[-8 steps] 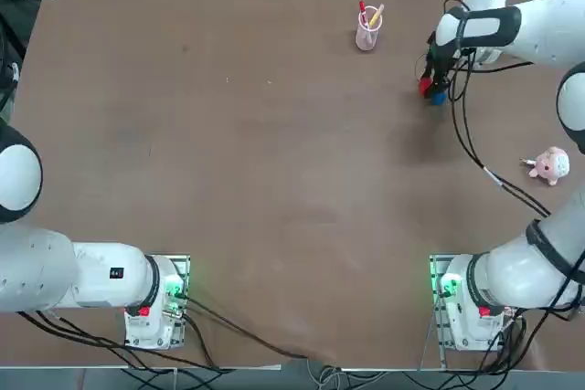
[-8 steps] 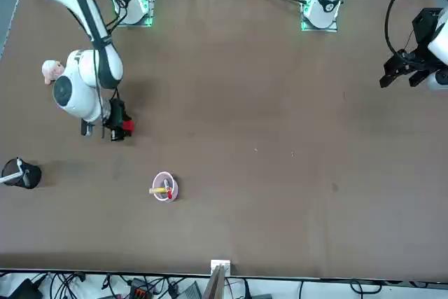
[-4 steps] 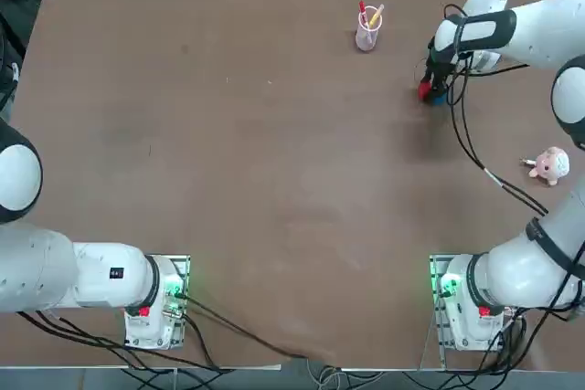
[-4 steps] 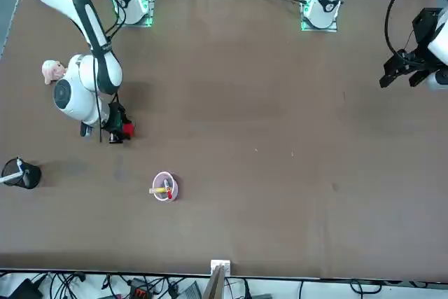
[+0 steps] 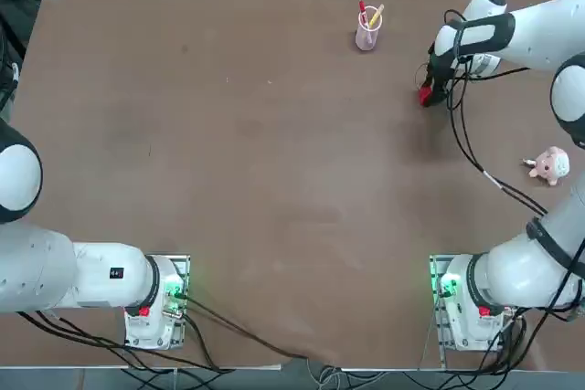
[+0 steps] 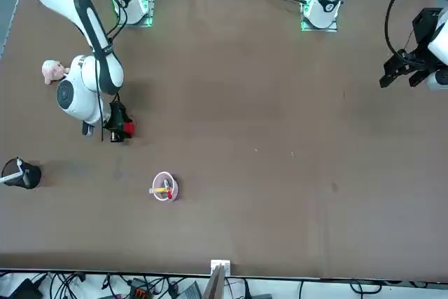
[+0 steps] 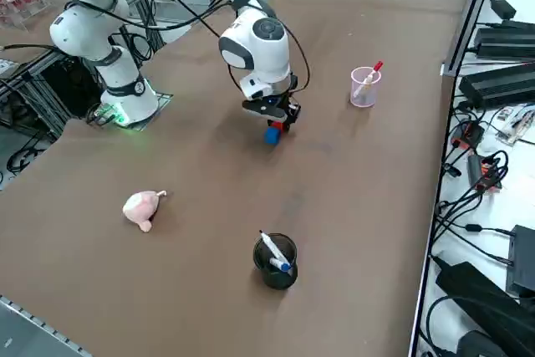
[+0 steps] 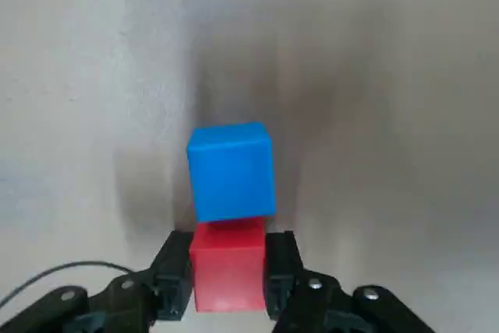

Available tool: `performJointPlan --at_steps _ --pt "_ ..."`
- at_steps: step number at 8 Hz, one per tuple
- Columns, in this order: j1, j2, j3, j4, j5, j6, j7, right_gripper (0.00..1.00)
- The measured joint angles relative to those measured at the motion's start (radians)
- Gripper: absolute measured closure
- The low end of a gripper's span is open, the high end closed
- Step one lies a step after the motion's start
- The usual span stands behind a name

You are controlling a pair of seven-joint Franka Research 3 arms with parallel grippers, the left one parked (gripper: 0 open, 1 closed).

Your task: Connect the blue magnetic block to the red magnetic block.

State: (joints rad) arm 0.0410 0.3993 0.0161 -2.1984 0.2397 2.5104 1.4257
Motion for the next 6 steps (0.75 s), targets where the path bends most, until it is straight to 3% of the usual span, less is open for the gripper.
performJointPlan --at_steps 5,6 --pt "-0.03 -0.003 -0.002 0.001 0.0 -0.011 -0.011 0.5" --pt "-0.03 -0.006 -0.003 0.007 -0.002 -0.01 -0.034 0.36"
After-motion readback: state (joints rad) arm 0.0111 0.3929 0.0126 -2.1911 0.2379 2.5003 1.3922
